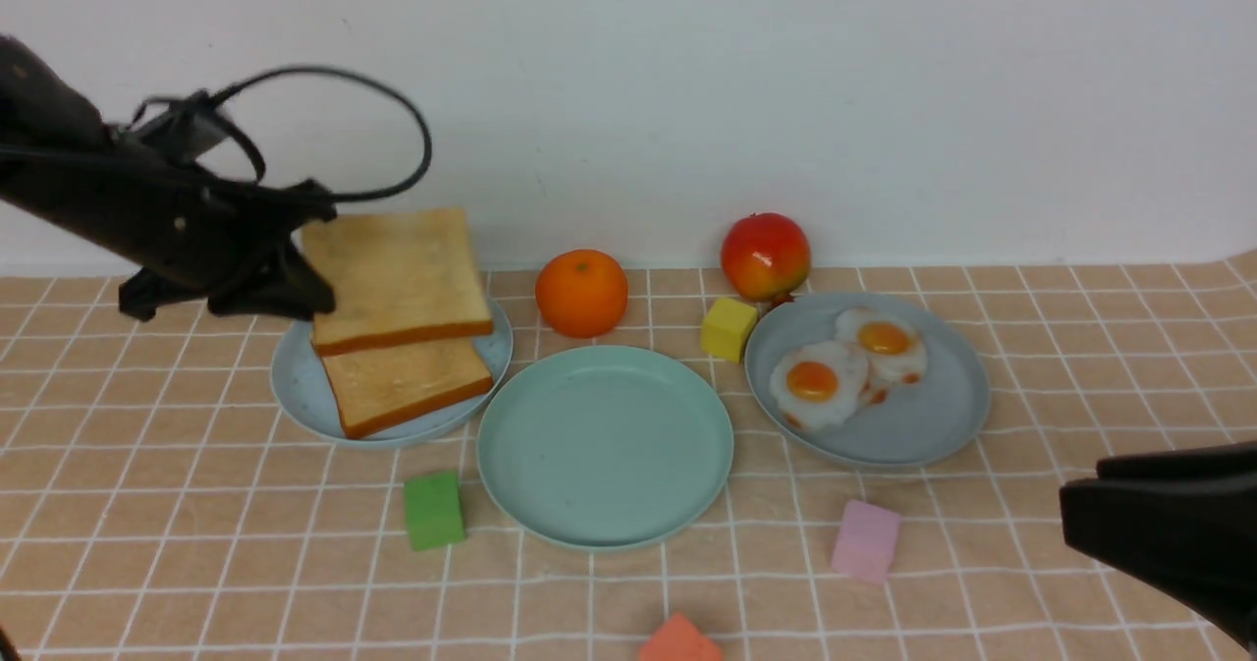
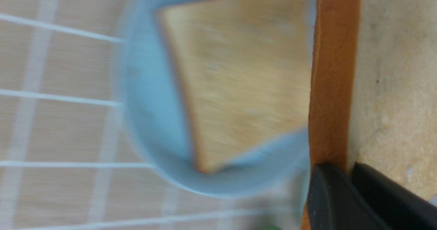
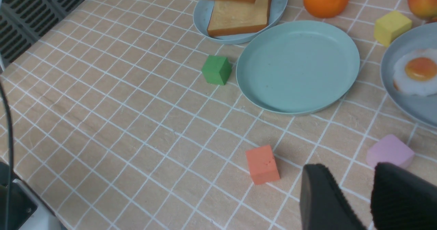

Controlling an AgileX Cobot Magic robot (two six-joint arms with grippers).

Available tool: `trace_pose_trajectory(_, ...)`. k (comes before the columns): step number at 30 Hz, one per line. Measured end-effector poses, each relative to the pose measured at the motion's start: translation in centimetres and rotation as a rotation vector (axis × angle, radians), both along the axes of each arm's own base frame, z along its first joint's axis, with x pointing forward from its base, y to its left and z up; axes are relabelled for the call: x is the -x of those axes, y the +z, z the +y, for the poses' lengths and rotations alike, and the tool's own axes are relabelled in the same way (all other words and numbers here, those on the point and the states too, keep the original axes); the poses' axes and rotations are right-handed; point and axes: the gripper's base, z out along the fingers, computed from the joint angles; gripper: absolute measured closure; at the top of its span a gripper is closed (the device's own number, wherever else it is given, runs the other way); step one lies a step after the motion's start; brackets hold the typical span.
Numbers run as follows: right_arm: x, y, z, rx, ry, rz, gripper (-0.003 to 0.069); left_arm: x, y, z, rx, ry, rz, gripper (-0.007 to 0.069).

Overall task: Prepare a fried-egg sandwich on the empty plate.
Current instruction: Use the left arm to put a slice of bread into the empty plate in the middle, then use the right arm to grab a fried egg

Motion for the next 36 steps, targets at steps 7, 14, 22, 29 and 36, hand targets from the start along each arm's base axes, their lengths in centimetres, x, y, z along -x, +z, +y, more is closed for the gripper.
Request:
trace_pose_trajectory(7, -0.1, 0.1, 0.0, 0.002, -0.006, -0.012, 0.0418, 1.4, -1.1, -7.0, 0.051, -0.243, 0.006, 0.0589)
trace_pose_trajectory(14, -0.2, 0.2, -0.1, 0.002, -0.017, -0.033, 0.0418, 1.4, -7.3, -11.1, 0.044, -0.239, 0.147, 0.0589)
trace_pose_trajectory(22, -0.4, 0.0, -0.3, 0.035, -0.030, -0.042, 0.0412, 1.3, -10.0, -11.4, 0.011, -0.185, 0.247, 0.0528)
trace_pose_trajectory(29, -2.5, -1.5, -0.3, 0.095, -0.150, 0.062, 0.0320, 1.6, -8.7, -11.2, -0.014, -0.203, 0.236, 0.0292)
trace_pose_trajectory(36, -6.0, -2.4, 0.9, 0.174, -0.171, 0.090, 0.0272, 2.0, -2.3, -11.0, -0.066, -0.291, 0.125, 0.0117)
